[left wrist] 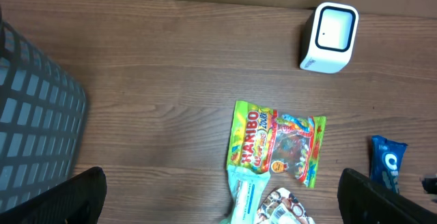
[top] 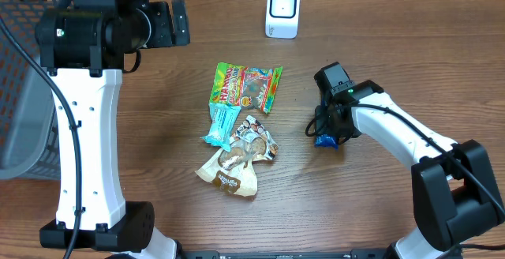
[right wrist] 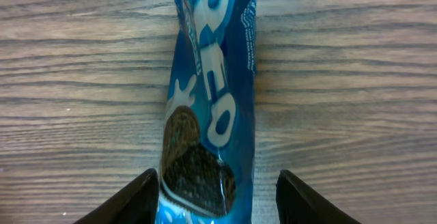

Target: Scan the item barcode

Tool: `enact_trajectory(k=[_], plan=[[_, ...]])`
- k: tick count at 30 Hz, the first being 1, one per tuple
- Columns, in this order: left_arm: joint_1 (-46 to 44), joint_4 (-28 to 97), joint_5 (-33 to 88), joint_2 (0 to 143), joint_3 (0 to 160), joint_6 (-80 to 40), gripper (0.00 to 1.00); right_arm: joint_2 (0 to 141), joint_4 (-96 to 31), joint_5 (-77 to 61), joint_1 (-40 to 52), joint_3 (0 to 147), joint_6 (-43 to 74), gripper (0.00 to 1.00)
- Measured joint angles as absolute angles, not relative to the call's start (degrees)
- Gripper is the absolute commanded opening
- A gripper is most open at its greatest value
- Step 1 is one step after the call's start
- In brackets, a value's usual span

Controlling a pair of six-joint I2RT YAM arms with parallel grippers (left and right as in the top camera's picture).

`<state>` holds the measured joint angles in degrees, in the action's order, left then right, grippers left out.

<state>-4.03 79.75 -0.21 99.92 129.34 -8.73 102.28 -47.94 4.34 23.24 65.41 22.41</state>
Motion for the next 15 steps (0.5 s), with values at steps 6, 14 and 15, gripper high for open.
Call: enact_trajectory(k=[6,14,15], plan=[[-4.0,79.7,-0.2,99.9,129.3,-8.7,1.00,102.3,-44.5,4.5,23.2,63.2,20.1,0.38],[-4.0,79.7,-0.2,99.9,129.3,-8.7,1.00,102.1,-41.8,4.5,23.2,62.6,18.0,0.04],[-4.0,79.7,-0.2,99.9,129.3,-8.6,1.00,102.0,-42.1,4.4,23.2,62.6,18.1,0.04]])
